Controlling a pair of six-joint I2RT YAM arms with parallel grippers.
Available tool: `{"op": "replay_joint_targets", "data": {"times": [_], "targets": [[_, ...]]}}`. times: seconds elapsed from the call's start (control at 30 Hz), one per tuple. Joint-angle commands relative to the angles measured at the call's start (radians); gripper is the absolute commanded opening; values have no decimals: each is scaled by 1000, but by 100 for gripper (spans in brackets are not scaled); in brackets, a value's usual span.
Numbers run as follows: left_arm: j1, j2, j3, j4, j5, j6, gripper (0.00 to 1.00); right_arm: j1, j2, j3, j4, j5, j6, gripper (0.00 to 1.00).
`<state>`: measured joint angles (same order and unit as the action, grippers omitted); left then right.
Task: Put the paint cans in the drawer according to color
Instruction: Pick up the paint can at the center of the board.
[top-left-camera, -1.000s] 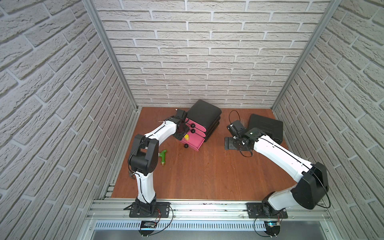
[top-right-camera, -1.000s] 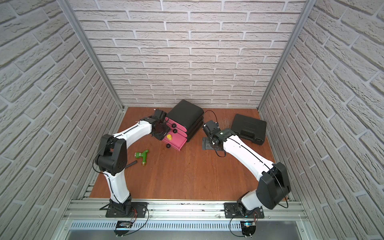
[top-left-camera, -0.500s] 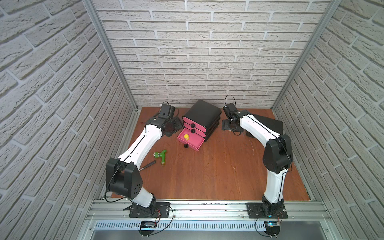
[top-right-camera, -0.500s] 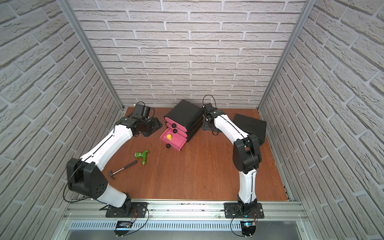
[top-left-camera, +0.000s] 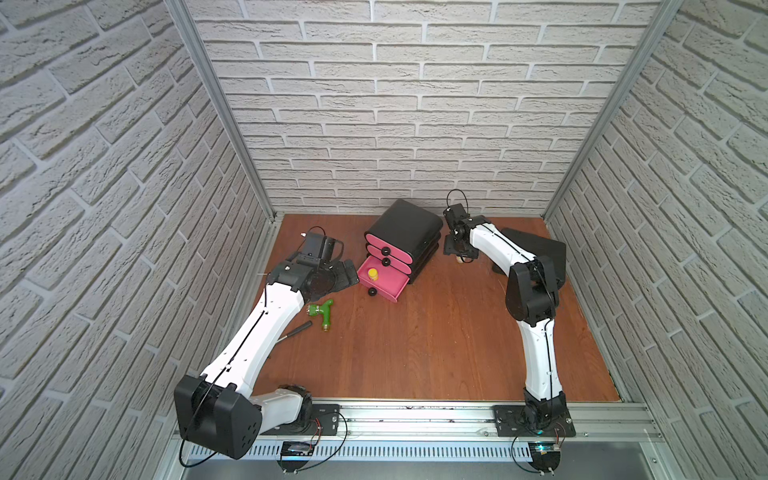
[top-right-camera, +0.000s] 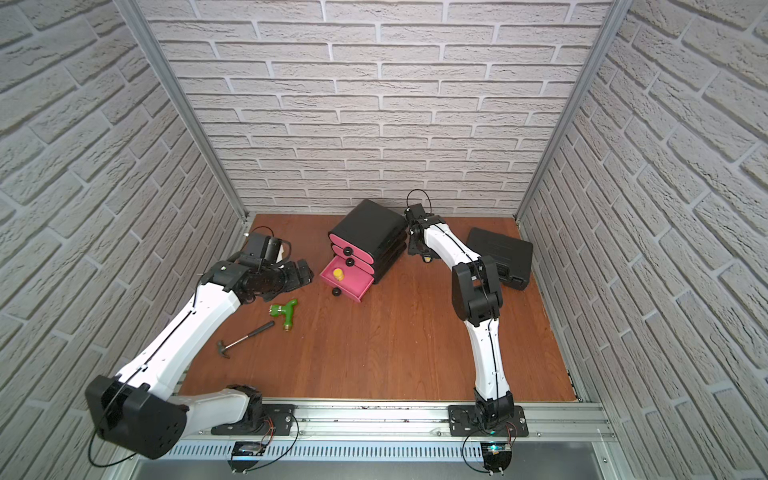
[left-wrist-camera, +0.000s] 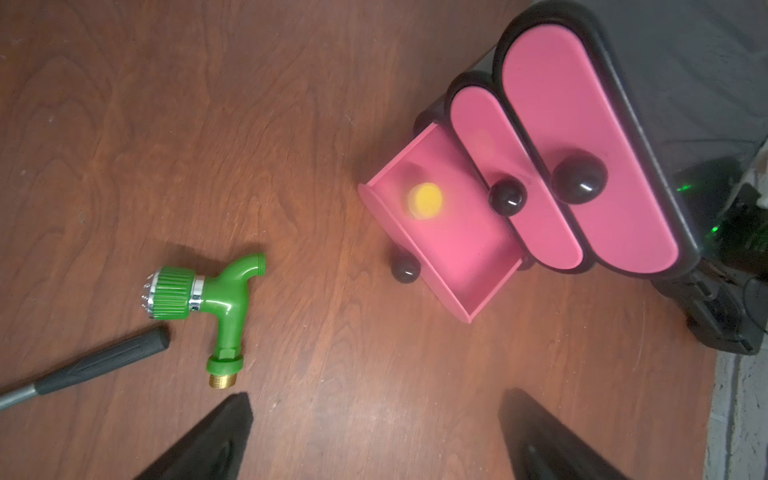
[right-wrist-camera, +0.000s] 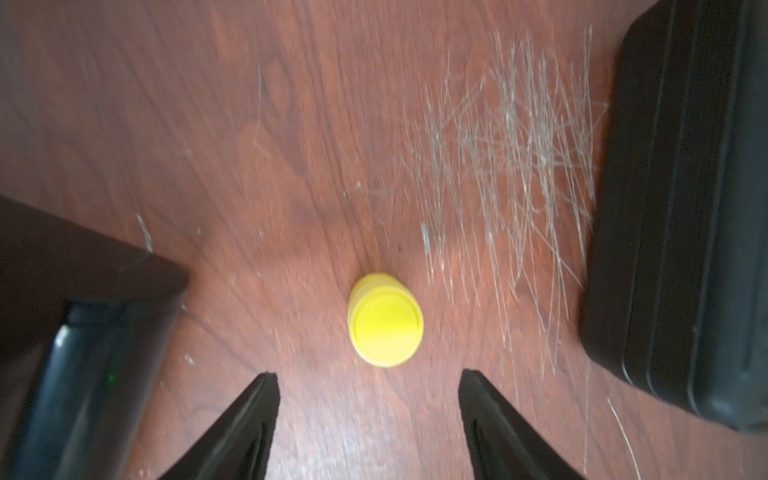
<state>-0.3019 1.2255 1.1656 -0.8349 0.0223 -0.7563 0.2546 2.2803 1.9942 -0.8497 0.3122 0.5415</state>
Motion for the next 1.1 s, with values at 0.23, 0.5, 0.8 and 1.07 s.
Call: {"op": "replay_joint_targets", "data": {"times": [0.23,0.5,0.8,1.07], "targets": [[7,-17,29,-112,-116,7,98,-28,49,29,24,-43,19,75],[7,-52,32,-130,-150,0,98,-46,80,29,20,-67,25,70],[6,-67,23,-147,-164,-9,98,-46,81,16,44,-77,14,54],[7,-88,13,-148,-176,-15,98,-46,68,-4,53,-69,-3,42]]}}
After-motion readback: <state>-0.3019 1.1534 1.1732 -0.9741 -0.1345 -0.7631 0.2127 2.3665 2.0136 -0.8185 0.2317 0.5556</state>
